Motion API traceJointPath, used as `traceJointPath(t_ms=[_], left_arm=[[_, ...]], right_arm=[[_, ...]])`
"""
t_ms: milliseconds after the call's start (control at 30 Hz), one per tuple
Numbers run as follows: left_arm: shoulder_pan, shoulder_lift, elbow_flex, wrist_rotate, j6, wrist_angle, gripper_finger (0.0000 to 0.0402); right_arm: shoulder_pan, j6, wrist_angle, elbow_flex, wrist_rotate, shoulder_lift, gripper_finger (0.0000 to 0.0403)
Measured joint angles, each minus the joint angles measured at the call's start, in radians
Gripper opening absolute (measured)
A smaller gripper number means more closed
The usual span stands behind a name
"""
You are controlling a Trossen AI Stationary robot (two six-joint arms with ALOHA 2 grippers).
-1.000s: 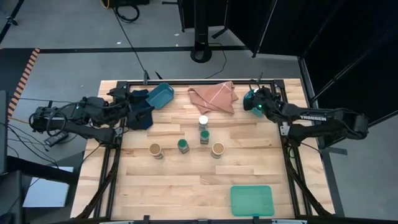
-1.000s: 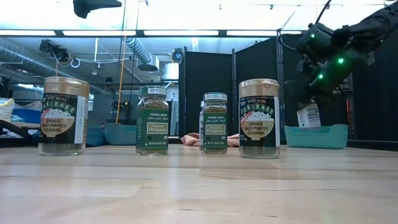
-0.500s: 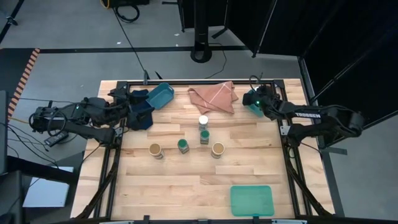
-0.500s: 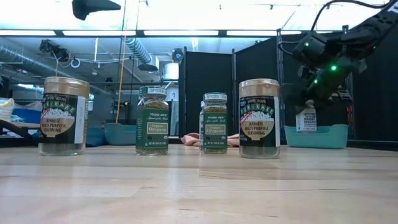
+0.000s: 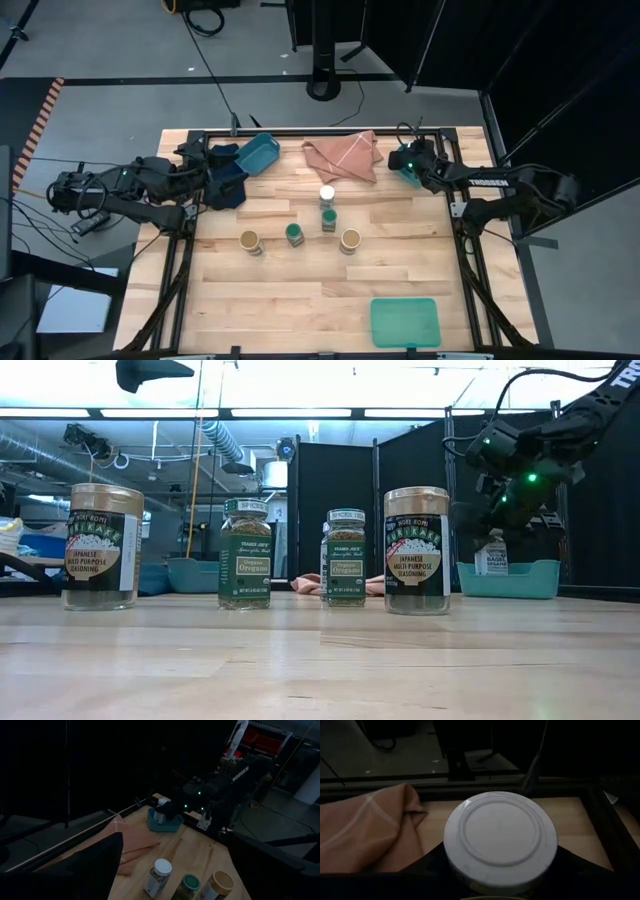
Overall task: Sort spices by type
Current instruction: Put the right white seasoning bottle into the green bin
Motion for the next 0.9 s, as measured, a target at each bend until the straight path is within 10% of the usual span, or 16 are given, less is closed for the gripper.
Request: traceJointPath(t_ms=[900], left_arm=[[0.0,0.0,0.0,0.0,-0.007,-0.003,0.0363]], right_arm=[[0.0,-0.315,0.084,0.028,-0.126,-0.096,0.0266]])
